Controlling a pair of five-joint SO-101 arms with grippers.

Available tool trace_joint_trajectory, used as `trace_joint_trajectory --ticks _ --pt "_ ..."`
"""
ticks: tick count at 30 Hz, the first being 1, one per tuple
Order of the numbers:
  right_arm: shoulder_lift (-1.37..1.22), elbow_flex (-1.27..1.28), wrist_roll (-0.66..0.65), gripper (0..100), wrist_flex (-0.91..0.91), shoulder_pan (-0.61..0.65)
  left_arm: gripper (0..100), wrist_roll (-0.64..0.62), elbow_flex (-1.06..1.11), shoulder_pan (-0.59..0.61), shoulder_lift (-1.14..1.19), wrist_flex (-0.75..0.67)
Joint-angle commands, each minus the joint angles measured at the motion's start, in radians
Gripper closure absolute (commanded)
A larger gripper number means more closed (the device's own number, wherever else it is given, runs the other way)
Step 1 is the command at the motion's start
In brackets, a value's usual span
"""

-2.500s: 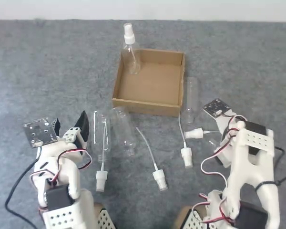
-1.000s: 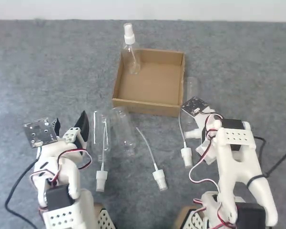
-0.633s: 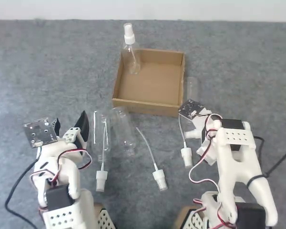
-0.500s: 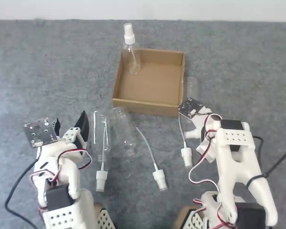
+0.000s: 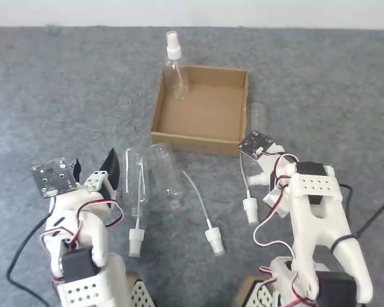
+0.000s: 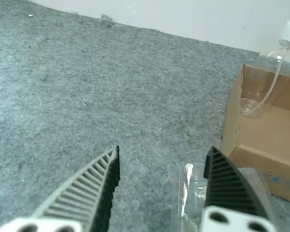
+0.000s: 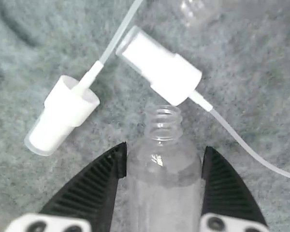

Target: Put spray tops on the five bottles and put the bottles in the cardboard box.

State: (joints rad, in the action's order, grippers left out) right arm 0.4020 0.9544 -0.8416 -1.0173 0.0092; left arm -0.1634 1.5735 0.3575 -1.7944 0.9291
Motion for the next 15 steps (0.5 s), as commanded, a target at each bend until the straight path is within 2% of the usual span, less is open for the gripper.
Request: trace_joint_trajectory --ticks 1,5,15 --pt "-0.001 -0.005 -0.049 79.7 -0.036 0.007 73 0.012 -0.007 0.006 0.011 0.008" --pt "-0.001 -0.005 -0.060 75.0 -0.062 -0.002 73 0.012 -0.007 0.006 0.011 0.008" --pt "-0.001 0.008 -0.061 74.9 -0.067 -0.015 73 0.012 -0.007 0.006 0.011 0.008"
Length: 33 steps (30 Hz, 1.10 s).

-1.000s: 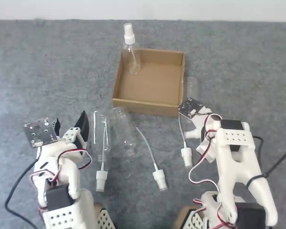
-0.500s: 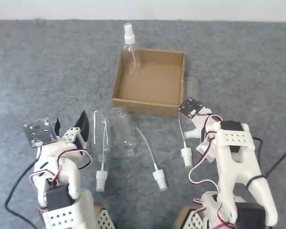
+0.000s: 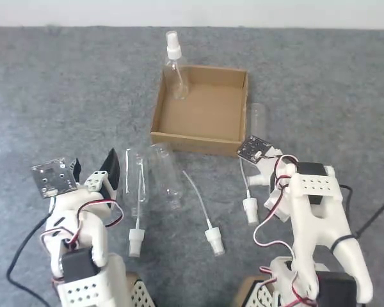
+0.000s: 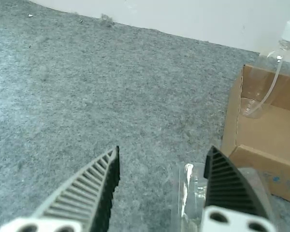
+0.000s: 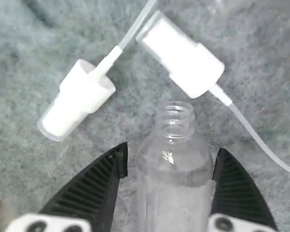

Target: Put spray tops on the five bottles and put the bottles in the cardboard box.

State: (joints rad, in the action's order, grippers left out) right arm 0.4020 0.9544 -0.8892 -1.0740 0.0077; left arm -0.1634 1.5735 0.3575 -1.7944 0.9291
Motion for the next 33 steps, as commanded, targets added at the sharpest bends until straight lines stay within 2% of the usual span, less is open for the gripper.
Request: trace_joint_trajectory --ticks 1,5,11,21,30,33 --pt "-0.001 0.008 -0.014 74.9 -0.010 -0.013 73 0.012 -0.007 0.006 0.011 0.008" --pt "-0.001 0.009 -0.014 74.9 -0.010 -0.035 73 0.012 -0.005 0.006 0.011 0.008" --pt "-0.001 0.009 -0.080 74.9 -0.036 -0.088 73 0.012 -0.005 0.006 0.011 0.008" --pt "-0.001 0.005 -0.077 75.2 -0.025 -0.071 73 0.012 -0.005 0.006 0.011 0.008" --pt "0.013 0.002 -0.077 92.4 -0.039 -0.067 73 0.012 0.001 0.006 0.011 0.006" --pt "0.038 -0.044 -0.077 96.7 -0.108 -0.068 73 0.012 0.001 0.006 0.011 0.005"
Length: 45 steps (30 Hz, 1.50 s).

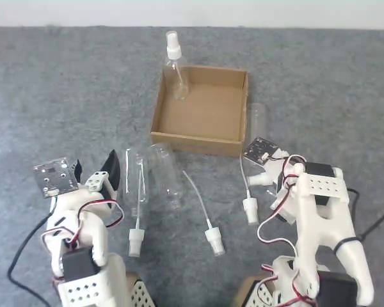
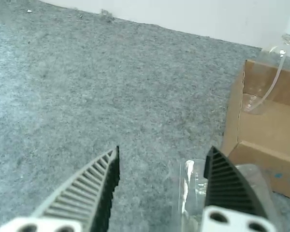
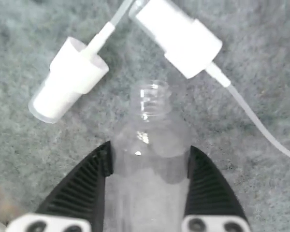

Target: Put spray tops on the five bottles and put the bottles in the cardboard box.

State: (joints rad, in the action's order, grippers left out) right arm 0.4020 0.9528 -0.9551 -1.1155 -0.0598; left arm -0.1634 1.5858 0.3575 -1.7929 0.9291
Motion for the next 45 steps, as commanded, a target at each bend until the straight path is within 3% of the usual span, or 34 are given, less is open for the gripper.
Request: trace_joint_trajectory --ticks 1,11,17,26,32,36,45 --pt "0.053 -0.064 -0.011 97.3 -0.107 0.002 73 0.012 -0.012 0.006 0.009 0.005" --pt "0.274 -0.206 0.080 97.8 -0.372 0.016 73 0.012 -0.012 0.006 0.009 0.005" --pt "0.426 -0.209 0.247 97.8 -0.424 0.128 73 0.014 -0.012 0.006 0.009 0.005" --pt "0.584 -0.212 0.603 97.8 -0.326 0.277 73 0.014 -0.012 0.006 0.009 0.005" --pt "0.676 -0.195 0.657 97.8 -0.194 0.268 73 0.015 -0.013 0.005 0.009 0.006" --pt "0.728 -0.152 0.784 97.8 -0.114 0.266 73 0.080 -0.012 0.003 0.009 0.006" --pt "0.918 0.057 0.821 97.8 0.041 0.050 73 0.095 -0.024 0.003 0.009 0.008"
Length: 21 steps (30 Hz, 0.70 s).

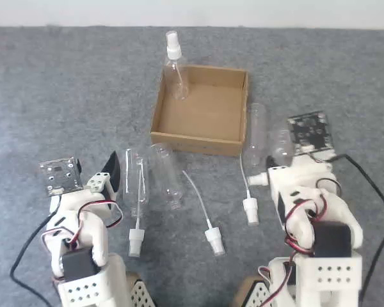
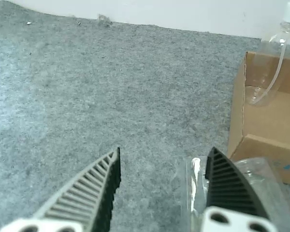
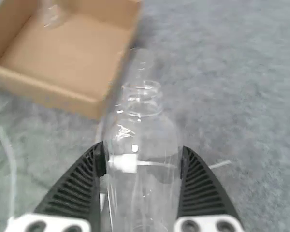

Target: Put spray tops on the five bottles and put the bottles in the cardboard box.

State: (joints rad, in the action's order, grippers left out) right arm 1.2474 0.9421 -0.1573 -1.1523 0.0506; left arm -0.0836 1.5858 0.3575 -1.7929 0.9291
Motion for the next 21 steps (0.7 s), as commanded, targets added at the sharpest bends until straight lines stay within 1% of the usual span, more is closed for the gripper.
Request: trace_joint_trajectory --ticks 1,4,9,12,16,19,21 --pt "0.099 0.114 0.041 97.8 0.116 -0.081 73 0.034 -0.028 0.003 0.009 0.012" --pt "0.182 0.209 0.075 97.8 0.191 -0.139 73 0.080 -0.045 -0.003 0.009 0.044" --pt "0.312 0.226 0.127 97.6 0.157 -0.200 73 0.094 -0.084 -0.003 0.011 0.049" --pt "0.363 0.256 0.140 97.6 0.163 -0.225 73 0.137 -0.131 -0.011 0.017 0.055" --pt "0.397 0.299 0.150 97.6 0.199 -0.234 73 0.210 -0.213 -0.094 0.017 0.137" --pt "0.410 0.299 0.173 97.6 0.199 -0.278 73 0.230 -0.283 -0.163 0.018 0.204" --pt "0.414 0.299 0.195 97.6 0.200 -0.318 73 0.273 -0.325 -0.209 0.018 0.247"
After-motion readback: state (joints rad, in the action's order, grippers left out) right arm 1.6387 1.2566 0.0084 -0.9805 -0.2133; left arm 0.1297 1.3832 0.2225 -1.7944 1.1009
